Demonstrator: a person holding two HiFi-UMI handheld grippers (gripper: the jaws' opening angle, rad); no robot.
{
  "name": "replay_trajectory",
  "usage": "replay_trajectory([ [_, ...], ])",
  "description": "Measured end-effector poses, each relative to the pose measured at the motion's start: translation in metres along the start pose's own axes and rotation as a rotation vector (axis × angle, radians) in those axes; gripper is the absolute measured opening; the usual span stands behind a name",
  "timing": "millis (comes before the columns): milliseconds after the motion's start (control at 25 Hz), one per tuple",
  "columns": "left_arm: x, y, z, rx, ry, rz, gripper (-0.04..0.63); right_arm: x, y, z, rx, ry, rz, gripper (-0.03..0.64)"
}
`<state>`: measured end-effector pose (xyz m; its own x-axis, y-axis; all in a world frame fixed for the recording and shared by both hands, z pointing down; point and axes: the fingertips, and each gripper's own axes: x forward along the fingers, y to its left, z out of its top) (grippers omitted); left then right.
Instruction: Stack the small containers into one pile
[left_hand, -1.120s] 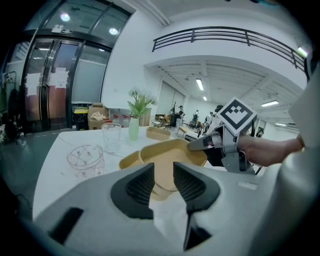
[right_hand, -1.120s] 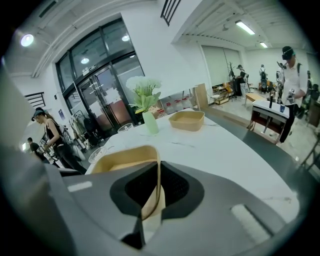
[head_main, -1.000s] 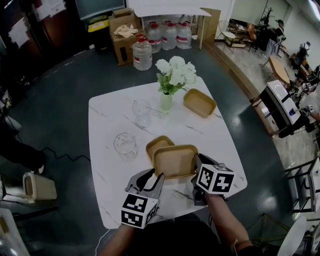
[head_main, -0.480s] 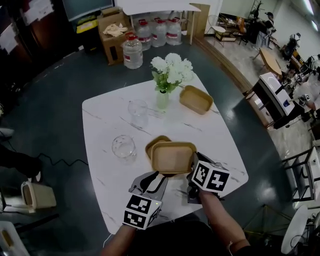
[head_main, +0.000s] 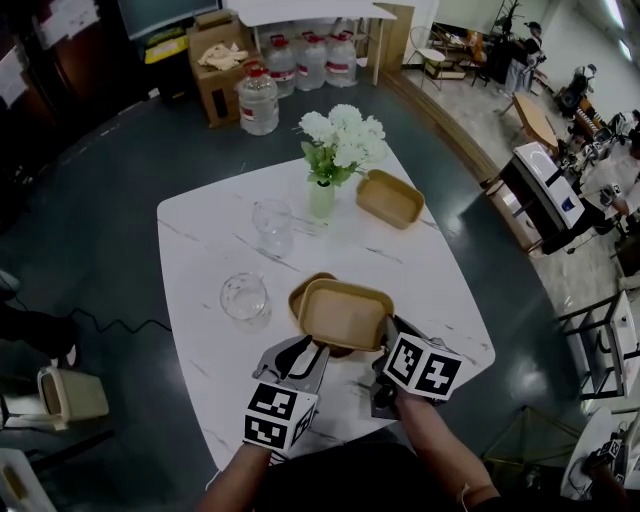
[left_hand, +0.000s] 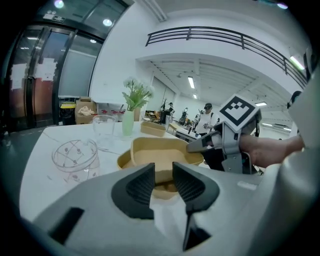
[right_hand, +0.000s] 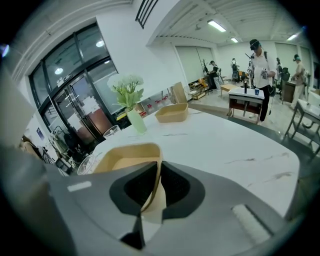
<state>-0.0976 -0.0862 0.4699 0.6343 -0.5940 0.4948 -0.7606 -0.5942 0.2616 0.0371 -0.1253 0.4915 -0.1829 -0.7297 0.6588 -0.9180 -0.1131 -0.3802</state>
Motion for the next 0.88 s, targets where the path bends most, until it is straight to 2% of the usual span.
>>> replay_trajectory([
  [280, 0.003, 0.012, 0.005, -0.025, -0.024, 0.038, 0.101, -0.004, 0.002, -0.011, 0.105, 0.01, 0.025, 0.036],
  [480, 0.008, 0.018, 0.009, -0.018, -0.024, 0.073, 0.101, -0.008, 0.005, -0.009, 0.193, -0.021, 0.043, 0.04],
  [720, 0.019, 0.027, 0.011, -0.027, -0.031, 0.118, 0.101, -0.011, 0.015, -0.012, 0.246, -0.058, 0.066, 0.032],
  [880, 0.012, 0.034, 0.019, 0.032, -0.041, 0.195, 0.101, -0.012, 0.017, -0.015, 0.248, -0.044, 0.072, 0.028],
])
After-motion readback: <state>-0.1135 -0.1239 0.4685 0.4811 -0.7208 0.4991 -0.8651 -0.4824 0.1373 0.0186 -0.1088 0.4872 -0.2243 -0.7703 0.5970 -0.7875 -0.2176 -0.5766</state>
